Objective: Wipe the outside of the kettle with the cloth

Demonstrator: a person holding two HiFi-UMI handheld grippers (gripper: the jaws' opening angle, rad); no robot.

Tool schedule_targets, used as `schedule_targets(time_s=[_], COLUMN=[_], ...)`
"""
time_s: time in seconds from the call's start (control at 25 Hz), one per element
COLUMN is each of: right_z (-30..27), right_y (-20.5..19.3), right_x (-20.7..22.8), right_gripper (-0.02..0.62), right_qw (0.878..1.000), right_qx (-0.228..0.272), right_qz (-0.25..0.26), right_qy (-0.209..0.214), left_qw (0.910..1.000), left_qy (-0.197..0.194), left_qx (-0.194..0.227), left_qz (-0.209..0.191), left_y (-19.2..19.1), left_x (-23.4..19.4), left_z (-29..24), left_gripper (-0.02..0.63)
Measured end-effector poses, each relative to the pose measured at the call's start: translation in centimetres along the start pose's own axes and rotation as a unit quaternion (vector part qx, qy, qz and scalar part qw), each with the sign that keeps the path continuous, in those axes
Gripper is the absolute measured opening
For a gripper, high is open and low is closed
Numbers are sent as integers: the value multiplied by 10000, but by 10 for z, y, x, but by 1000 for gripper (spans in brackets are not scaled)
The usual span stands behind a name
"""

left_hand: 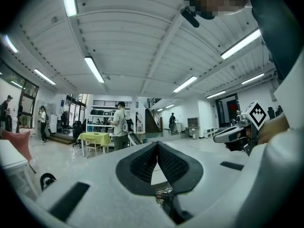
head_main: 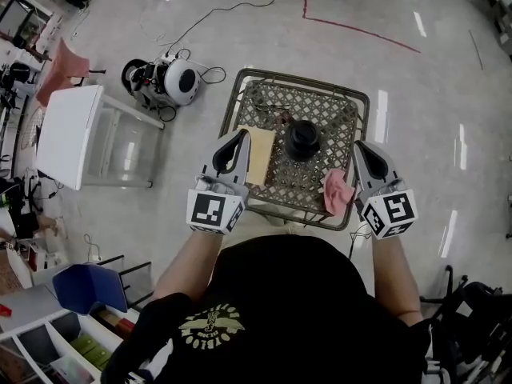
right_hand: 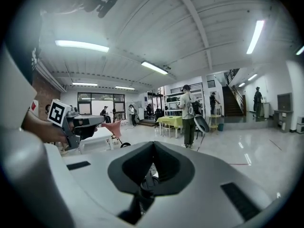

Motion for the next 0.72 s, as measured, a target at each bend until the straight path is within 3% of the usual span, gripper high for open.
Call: schedule_targets(time_s=[0.72], right_z=[18], right_y=[11], right_x=[-6], right_gripper=[11], right_qw=[9998], right_qx=[107], right_qz=[80], right_qy=[-154], left_qw=[9996], left_qy=[192], left_qx=[182], left_qz=[-20], left_y=[17], left_x=[-3], left_z=[8], left_gripper=[9])
Point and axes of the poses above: the fingertips, and each gripper's own axes: z backward along the fingers, x to its right, y out of its top, the point moved 10 cm from there along z, backward along the fingers, and after that the axes turned 14 degrees about -z, right-handed, at the moved point
